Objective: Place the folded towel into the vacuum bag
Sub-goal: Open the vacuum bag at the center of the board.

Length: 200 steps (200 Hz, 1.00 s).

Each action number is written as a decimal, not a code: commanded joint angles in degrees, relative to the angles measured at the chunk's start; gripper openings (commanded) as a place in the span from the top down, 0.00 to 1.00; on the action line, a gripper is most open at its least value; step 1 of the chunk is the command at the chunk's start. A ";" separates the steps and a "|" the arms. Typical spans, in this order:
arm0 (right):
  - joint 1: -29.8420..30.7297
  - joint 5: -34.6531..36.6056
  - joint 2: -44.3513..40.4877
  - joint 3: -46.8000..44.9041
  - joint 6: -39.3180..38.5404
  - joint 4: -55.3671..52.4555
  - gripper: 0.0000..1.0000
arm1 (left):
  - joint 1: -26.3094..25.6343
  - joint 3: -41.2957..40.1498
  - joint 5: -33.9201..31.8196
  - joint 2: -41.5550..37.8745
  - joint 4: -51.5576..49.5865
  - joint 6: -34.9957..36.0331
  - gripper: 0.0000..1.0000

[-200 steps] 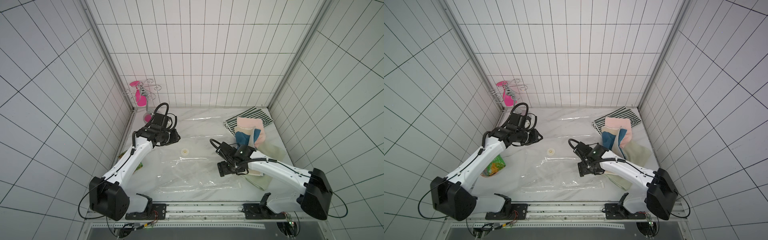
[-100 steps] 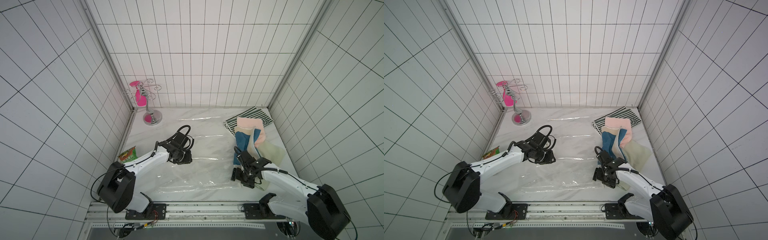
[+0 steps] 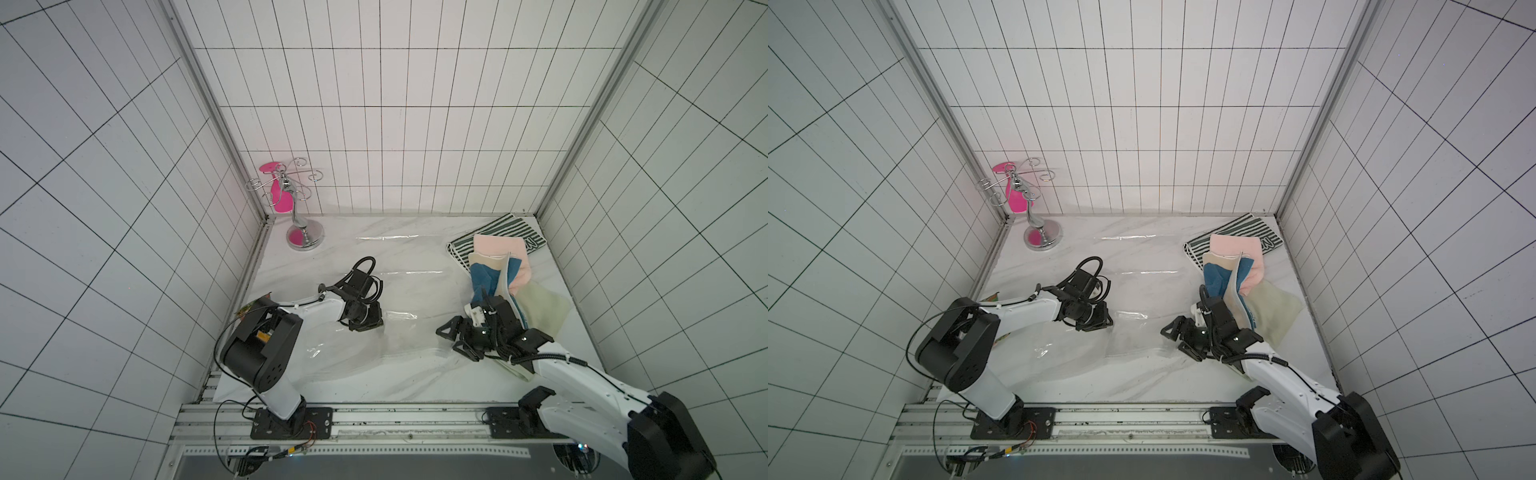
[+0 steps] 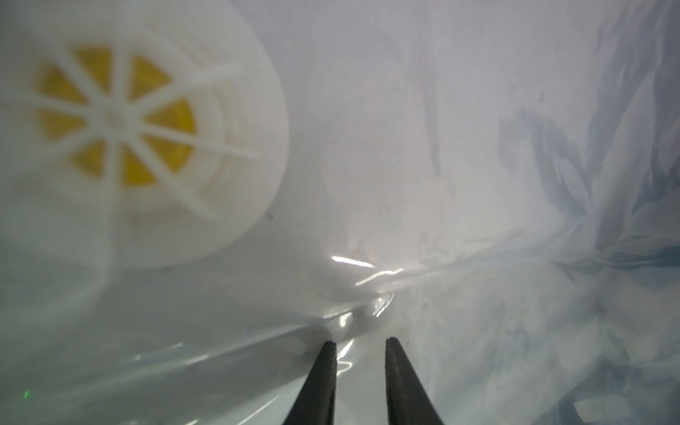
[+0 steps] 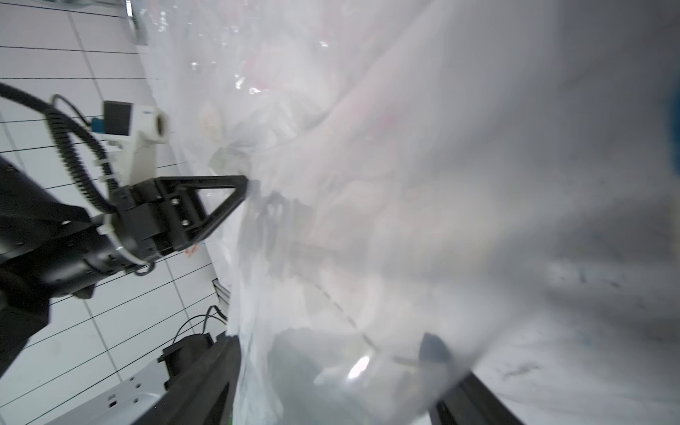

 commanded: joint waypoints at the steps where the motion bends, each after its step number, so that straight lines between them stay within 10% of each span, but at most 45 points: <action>1: -0.70 -3.21 3.62 2.45 1.90 5.75 0.21 | 0.22 -2.24 -0.40 3.69 0.15 -1.03 0.74; 61: -0.76 -2.32 5.20 5.66 9.82 15.53 0.20 | -0.33 0.26 -0.30 3.62 -2.03 -0.46 0.74; 109: -1.41 -1.88 1.78 14.03 8.29 -1.63 0.22 | -2.69 1.22 -0.81 0.82 -2.35 -0.97 0.73; 130: -1.57 -1.34 2.39 13.79 9.25 -2.22 0.39 | -2.76 1.59 -0.88 0.23 -3.01 -0.18 0.73; 156: -2.42 -0.57 0.74 12.22 12.40 -0.70 0.84 | -2.48 1.79 -1.05 -0.98 -3.71 1.13 0.73; 200: -5.21 -2.88 -2.00 10.78 12.56 -3.18 0.86 | -0.16 7.02 1.24 -5.30 -10.30 5.53 0.72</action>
